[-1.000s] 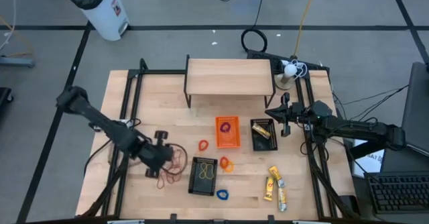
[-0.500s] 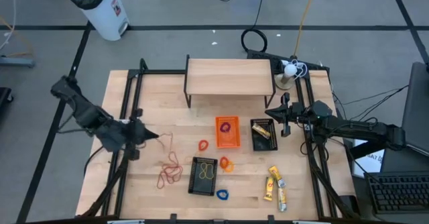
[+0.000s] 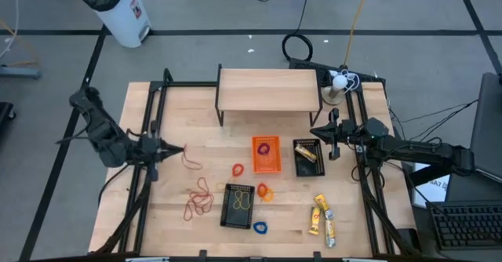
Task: Pick & Place Office Desk Supplies
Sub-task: Put the red rubber band into the bottom black bin
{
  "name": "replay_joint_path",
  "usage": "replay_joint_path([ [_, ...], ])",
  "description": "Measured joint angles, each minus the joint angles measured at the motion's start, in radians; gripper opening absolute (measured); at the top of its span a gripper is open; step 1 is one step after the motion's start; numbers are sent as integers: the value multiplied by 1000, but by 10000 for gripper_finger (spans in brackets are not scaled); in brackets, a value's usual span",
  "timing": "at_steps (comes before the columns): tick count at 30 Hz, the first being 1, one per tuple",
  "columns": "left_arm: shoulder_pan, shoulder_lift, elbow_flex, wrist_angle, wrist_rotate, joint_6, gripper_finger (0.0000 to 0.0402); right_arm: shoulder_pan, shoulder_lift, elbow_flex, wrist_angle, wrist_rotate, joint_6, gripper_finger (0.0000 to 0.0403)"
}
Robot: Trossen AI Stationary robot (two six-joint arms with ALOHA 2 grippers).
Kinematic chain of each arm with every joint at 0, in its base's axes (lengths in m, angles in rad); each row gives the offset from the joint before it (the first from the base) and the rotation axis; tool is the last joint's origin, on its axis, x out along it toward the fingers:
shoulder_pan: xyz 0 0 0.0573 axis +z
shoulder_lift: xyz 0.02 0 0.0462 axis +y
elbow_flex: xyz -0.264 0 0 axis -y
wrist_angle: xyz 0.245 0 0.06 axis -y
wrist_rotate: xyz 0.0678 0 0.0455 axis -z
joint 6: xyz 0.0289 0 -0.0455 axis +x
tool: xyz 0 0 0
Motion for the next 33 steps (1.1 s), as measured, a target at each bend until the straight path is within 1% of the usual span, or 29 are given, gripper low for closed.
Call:
replay_joint_path([
  [2, 34, -37, -41, 62, 30, 64, 0, 0, 0, 0, 0, 0, 4, 4],
  [4, 78, -74, -79, 98, 87, 107, 0, 0, 0, 0, 0, 0, 8, 4],
  [7, 153, -127, -129, 131, 168, 120, 0, 0, 0, 0, 2, 1, 6, 4],
  [11, 230, -196, -187, 134, 222, 117, 0, 0, 0, 0, 7, 0, 6, 4],
  [14, 242, -265, -236, 184, 226, 120, 0, 0, 0, 0, 7, 0, 6, 4],
  [17, 241, -339, -294, 228, 217, 156, 0, 0, 0, 0, 7, 0, 4, 4],
  [23, 241, -459, -365, 235, 211, 146, 0, 0, 1, 0, 5, 1, -3, 4],
  [29, 241, -485, -366, 269, 214, 142, 0, 0, 12, 0, 7, 1, 2, 4],
  [31, 241, -475, -366, 326, 216, 112, 0, 0, 15, 0, 10, 3, 3, 4],
  [33, 241, -440, -366, 408, 212, 82, 0, 0, 20, 0, 22, 4, 3, 4],
])
